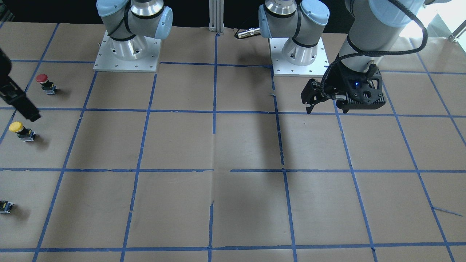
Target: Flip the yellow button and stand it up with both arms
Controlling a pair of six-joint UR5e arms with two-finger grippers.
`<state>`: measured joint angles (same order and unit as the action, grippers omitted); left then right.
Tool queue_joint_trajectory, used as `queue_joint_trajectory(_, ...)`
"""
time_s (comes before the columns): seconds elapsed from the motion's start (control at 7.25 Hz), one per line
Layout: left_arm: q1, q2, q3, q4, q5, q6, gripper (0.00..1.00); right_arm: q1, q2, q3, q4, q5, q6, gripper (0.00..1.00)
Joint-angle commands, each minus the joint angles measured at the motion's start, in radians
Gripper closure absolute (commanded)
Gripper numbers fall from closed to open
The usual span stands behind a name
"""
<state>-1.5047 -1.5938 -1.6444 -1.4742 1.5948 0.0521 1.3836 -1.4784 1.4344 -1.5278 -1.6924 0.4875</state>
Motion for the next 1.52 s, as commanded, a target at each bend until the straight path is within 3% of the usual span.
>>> queue_joint_trajectory(0.0,0.0,0.0,0.0,0.005,0.001,0.0,0.0,0.115,0.001,-0.025,0.014,0.063,-0.146,0.0)
queue_joint_trajectory(0.28,0.0,0.002,-0.002,0.005,0.001,0.0,0.0,0.196,0.003,-0.028,-0.004,0.115,-0.219,0.0)
queue_joint_trajectory(0.41,0.0,0.002,0.0,0.005,0.001,0.0,0.0,0.231,0.006,-0.02,-0.105,0.112,-0.341,0.0)
queue_joint_trajectory(1.38,0.0,0.008,-0.011,0.005,0.001,0.0,0.0,0.242,0.023,-0.017,-0.101,0.126,-0.464,0.0)
